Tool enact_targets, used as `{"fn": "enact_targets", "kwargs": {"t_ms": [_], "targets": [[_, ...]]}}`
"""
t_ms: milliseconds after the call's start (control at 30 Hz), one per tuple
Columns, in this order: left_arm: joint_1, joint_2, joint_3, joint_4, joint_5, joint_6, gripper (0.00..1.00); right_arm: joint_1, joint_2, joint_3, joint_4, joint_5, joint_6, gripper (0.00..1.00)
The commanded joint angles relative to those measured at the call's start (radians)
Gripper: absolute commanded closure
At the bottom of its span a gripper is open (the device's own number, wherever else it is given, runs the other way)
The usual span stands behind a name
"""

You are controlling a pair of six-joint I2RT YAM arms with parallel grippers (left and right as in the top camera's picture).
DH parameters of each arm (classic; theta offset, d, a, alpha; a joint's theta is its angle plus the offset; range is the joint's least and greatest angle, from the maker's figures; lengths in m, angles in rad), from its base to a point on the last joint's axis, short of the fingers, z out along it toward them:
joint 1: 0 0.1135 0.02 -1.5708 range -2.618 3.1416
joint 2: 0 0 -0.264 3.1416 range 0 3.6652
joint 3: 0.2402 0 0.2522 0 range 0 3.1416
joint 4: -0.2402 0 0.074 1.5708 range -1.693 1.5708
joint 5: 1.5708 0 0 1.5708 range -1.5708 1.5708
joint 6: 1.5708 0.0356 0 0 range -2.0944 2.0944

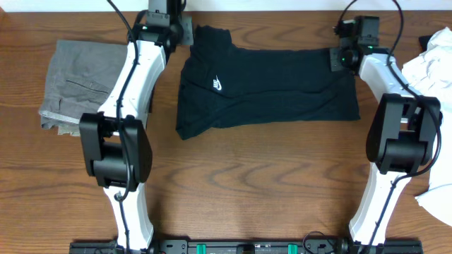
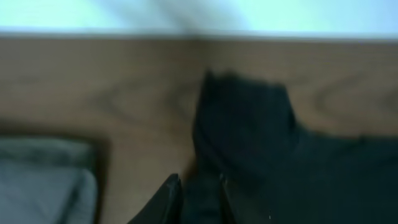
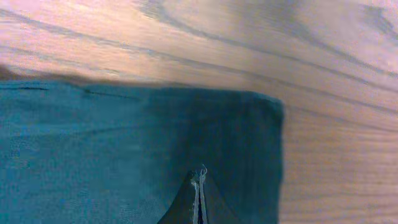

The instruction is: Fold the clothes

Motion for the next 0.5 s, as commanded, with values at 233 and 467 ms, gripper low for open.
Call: {"fn": "enact_targets", "kwargs": {"t_ms": [233,467], "targets": [[0.001,0.153,-0.045,0.134,0.051,-0.018,0.79,-0.037,0.133,0.013,0.098,-0.008,-0.01,0.99],[0.002,0.199,-0.045,0.174,0.023,-0.018,0.8,-0.074,0.175,0.013,0.065,0.062,0.032,0.99]]}}
